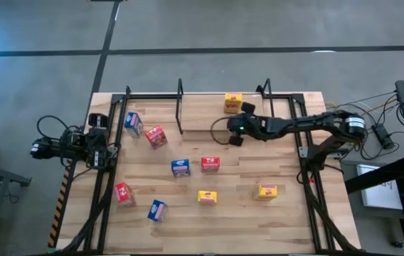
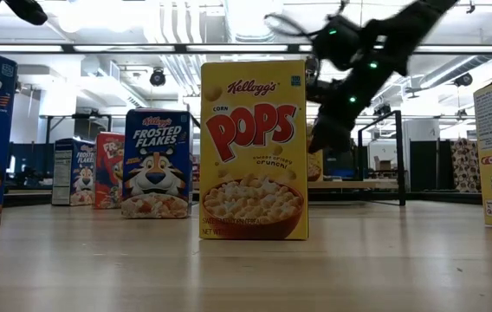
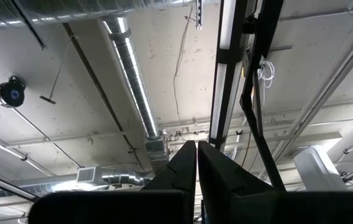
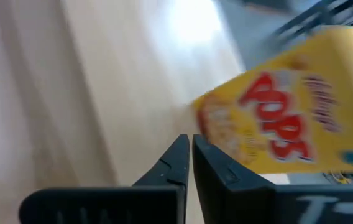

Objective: Stack cereal on shelf
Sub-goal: Put the top yellow cereal box on the shelf

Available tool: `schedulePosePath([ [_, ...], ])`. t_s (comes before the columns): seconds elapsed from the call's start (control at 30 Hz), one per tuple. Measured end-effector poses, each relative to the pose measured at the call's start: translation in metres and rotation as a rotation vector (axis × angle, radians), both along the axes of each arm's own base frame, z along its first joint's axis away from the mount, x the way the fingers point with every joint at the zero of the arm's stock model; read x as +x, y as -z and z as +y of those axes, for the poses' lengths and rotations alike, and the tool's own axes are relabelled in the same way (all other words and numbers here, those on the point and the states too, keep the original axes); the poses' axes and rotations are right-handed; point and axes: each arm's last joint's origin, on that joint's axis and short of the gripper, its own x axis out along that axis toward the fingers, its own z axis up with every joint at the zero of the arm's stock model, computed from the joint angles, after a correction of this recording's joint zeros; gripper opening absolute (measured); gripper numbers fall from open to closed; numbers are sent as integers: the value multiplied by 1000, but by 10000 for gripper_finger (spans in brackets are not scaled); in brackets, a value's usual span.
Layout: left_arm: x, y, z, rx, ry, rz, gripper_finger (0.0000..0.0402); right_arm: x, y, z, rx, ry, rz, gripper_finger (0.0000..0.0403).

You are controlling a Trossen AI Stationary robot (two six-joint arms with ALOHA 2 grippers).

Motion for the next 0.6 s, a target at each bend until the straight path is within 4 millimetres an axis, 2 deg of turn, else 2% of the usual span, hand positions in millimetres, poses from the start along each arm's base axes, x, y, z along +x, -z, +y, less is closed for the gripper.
schedulePosePath([
  [0.17, 0, 0, 0, 2, -3, -1, 0, -26, 3, -1, -82, 71, -276, 8],
  [0.27, 0, 0, 0, 10, -16, -2, 0, -33, 3, -2, -104, 99, -357, 8],
  [0.43, 0, 0, 0, 13, -22, -7, 0, -29, 2, -4, -107, 120, -362, 8],
  [0.6, -1, 0, 0, 12, -23, -8, 0, -14, 14, -7, -80, 95, -316, 8],
])
